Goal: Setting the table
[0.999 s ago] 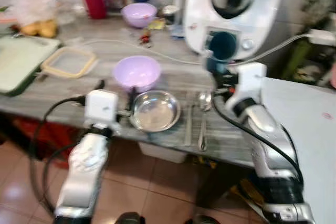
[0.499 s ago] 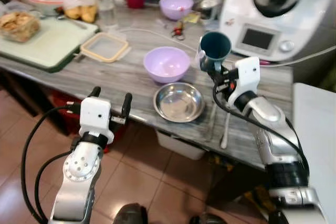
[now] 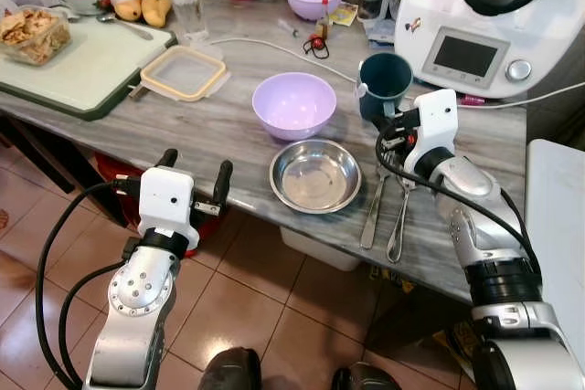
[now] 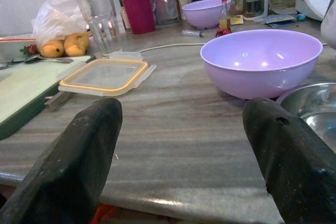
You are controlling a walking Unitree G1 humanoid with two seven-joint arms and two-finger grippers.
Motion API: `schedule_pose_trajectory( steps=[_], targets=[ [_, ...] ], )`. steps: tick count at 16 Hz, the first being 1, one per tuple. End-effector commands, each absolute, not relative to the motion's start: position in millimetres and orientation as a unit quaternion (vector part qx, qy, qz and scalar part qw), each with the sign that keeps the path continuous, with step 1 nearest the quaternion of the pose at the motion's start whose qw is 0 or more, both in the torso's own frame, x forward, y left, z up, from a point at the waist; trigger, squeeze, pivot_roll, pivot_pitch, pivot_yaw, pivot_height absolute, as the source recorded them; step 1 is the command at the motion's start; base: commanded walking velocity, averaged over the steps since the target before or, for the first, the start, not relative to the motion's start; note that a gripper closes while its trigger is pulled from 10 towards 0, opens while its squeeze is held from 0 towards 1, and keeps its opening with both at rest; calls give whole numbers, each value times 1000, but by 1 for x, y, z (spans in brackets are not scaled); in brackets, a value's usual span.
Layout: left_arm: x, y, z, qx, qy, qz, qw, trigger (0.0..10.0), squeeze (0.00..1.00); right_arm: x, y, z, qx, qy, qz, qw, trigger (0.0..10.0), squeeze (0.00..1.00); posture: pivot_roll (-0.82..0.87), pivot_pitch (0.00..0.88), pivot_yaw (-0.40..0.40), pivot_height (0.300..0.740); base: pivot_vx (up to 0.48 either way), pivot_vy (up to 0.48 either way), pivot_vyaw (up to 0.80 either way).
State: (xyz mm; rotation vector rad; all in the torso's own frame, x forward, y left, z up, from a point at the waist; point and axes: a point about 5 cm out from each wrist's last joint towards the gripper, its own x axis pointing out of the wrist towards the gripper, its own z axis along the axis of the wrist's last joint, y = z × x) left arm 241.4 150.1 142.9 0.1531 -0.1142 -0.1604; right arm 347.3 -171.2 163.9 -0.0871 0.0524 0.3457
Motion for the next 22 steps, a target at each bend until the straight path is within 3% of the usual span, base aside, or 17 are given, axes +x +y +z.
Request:
schedule_pose_trajectory(
  steps=[1, 11, 12, 13, 22],
  targets=[
    [239, 149, 146, 79, -59, -86, 991, 10000, 0, 350, -167, 169, -34, 20, 188, 981, 10000, 0, 84, 128, 25, 740, 0, 0, 0],
    [241, 145, 145, 73, -50, -98, 991, 10000, 0, 338, -158, 151, -16, 85, 205, 975, 10000, 0, 71, 129, 27, 740, 0, 0, 0],
    [241, 145, 145, 72, -50, -99, 991, 10000, 0, 338, -161, 152, -22, 90, 196, 976, 10000, 604, 69, 127, 27, 740, 0, 0, 0],
    [241, 144, 144, 72, -50, -100, 991, 10000, 0, 339, -163, 154, -22, 91, 193, 977, 10000, 1000, 68, 126, 27, 740, 0, 0, 0],
    [248, 142, 145, 69, -55, -104, 991, 10000, 0, 338, -170, 173, -39, 71, 176, 981, 10000, 1000, 53, 95, 30, 740, 0, 0, 0]
  ],
)
